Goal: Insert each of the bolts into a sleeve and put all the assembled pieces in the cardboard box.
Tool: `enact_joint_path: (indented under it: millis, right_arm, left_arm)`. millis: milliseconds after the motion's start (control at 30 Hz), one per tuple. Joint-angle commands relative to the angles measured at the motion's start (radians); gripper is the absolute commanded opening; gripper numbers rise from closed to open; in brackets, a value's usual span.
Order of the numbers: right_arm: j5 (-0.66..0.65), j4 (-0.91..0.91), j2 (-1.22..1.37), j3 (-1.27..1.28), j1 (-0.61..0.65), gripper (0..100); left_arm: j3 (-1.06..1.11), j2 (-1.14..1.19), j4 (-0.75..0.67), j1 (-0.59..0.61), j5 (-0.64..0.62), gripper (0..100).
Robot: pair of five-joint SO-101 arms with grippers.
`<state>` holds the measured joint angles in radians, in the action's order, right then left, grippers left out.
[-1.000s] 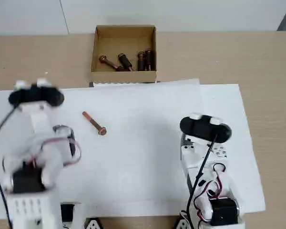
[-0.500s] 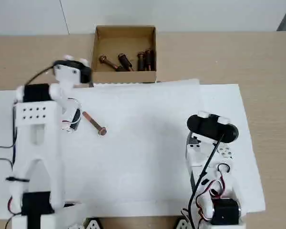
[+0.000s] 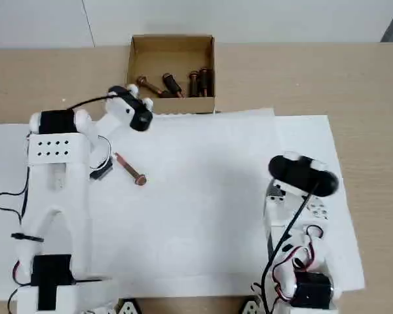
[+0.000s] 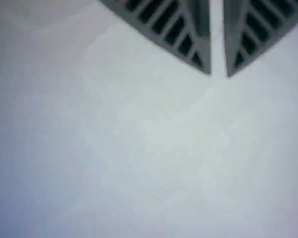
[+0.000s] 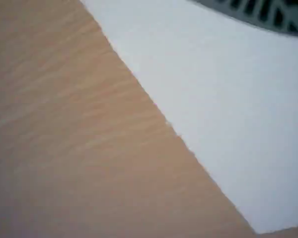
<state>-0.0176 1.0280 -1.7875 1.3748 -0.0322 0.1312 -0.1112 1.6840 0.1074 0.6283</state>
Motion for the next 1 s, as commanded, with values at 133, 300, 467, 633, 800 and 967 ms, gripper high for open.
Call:
enact_joint_path:
  millis: [133,300,467,633,800,967]
  right_arm:
    - [-0.006,-0.019,-0.008,-0.014,-0.042,0.3]
    - [-0.006,-0.019,-0.008,-0.015,-0.044,0.3]
    - [-0.006,-0.021,-0.008,-0.015,-0.044,0.3]
    - [-0.006,-0.024,-0.008,-0.015,-0.094,0.3]
    - [-0.006,-0.018,-0.008,-0.015,-0.140,0.3]
    - [-0.006,-0.018,-0.008,-0.015,-0.134,0.3]
  left_arm:
    - [-0.036,-0.005,-0.103,-0.089,-0.689,1]
    - [-0.035,-0.005,-0.241,-0.133,-0.827,1]
    - [-0.028,-0.005,-0.270,-0.137,-1.134,1]
    - [0.065,-0.005,-0.290,-0.137,-1.309,1]
    - [0.166,-0.005,-0.373,-0.137,-1.346,1]
    - [0.214,-0.005,-0.416,-0.135,-1.346,3]
